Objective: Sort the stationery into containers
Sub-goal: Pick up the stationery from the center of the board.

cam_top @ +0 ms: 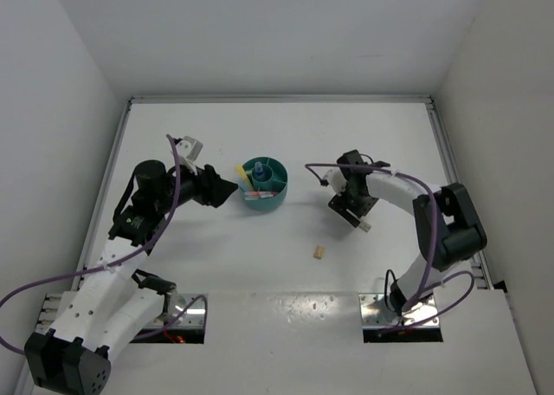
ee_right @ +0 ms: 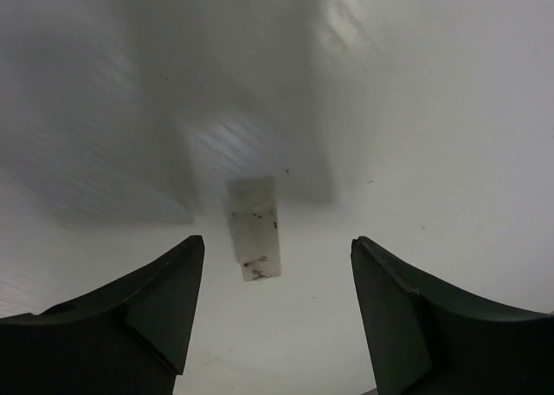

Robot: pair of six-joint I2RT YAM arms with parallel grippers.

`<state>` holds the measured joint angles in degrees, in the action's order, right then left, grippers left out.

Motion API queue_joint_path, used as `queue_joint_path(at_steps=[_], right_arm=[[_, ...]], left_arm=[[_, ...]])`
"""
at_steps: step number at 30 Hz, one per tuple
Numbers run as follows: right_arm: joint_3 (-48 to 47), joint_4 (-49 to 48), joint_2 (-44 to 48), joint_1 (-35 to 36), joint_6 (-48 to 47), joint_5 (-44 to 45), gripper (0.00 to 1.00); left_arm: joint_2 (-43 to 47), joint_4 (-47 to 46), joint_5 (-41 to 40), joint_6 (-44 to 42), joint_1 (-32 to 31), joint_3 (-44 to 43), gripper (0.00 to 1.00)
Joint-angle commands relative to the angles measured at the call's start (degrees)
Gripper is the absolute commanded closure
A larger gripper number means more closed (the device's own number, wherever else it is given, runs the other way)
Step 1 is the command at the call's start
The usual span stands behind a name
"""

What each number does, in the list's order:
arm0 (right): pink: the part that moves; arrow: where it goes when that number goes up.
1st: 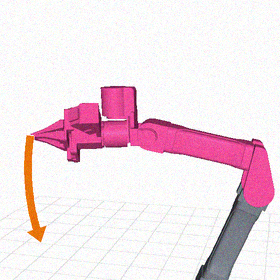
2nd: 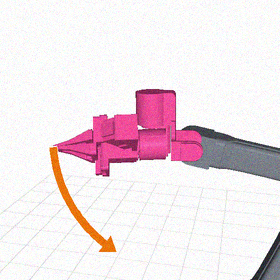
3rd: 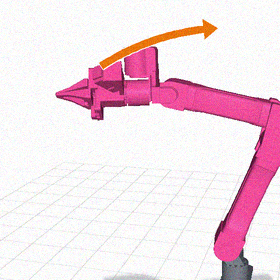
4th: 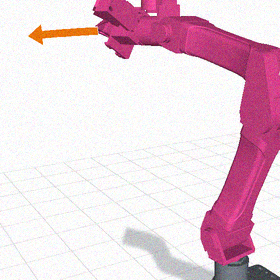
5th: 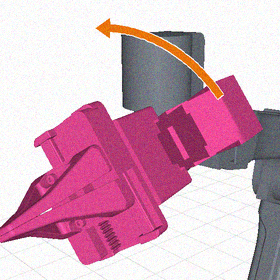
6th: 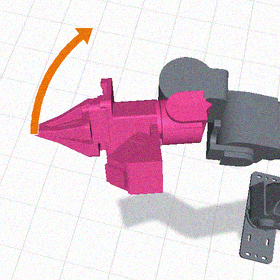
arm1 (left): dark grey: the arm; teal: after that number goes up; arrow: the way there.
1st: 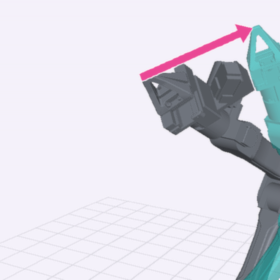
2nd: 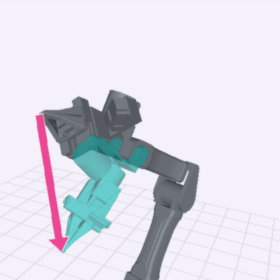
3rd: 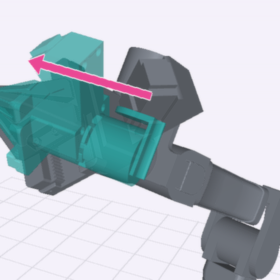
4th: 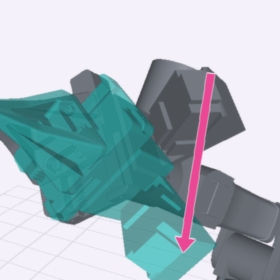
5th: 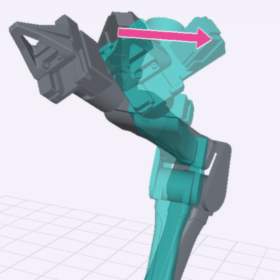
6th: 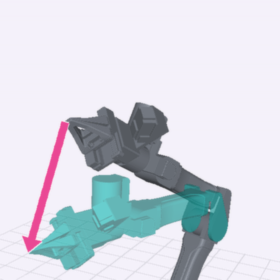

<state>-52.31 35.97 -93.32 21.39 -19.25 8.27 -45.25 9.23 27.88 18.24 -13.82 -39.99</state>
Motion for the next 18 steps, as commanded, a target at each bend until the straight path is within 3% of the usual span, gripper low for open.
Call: queue_joint_path(at_steps=[1,8,11,12,15,18], right_arm=[[-1.29,-0.9,-2.65,-2.22,-1.41,-4.74,0.31],[-4.11,3.57,-7.22,-5.57,-5.27,-10.73,0.37],[-5.34,5.86,-10.21,-7.06,-7.2,-14.59,0.46],[-5.86,7.09,-11.0,-7.67,-7.21,-15.99,0.57],[-6.4,8.41,-13.02,-8.2,-7.91,-18.81,0.78],[-6.4,7.11,-11.55,-8.2,-8.62,-20.74,0.9]], left_arm=[[0.87,-2.3,1.21,-0.75,0.03,-0.09,0.29],[0.34,-2.29,0.69,-0.75,0.03,-0.09,0.29],[0.34,-2.29,0.69,-0.75,0.03,-0.09,0.29],[0.34,-2.29,0.69,-0.75,0.03,-0.09,0.29],[0.34,-2.29,0.69,-0.75,0.03,-0.09,0.29],[0.34,-2.29,0.16,-0.75,0.03,-0.09,0.29]])
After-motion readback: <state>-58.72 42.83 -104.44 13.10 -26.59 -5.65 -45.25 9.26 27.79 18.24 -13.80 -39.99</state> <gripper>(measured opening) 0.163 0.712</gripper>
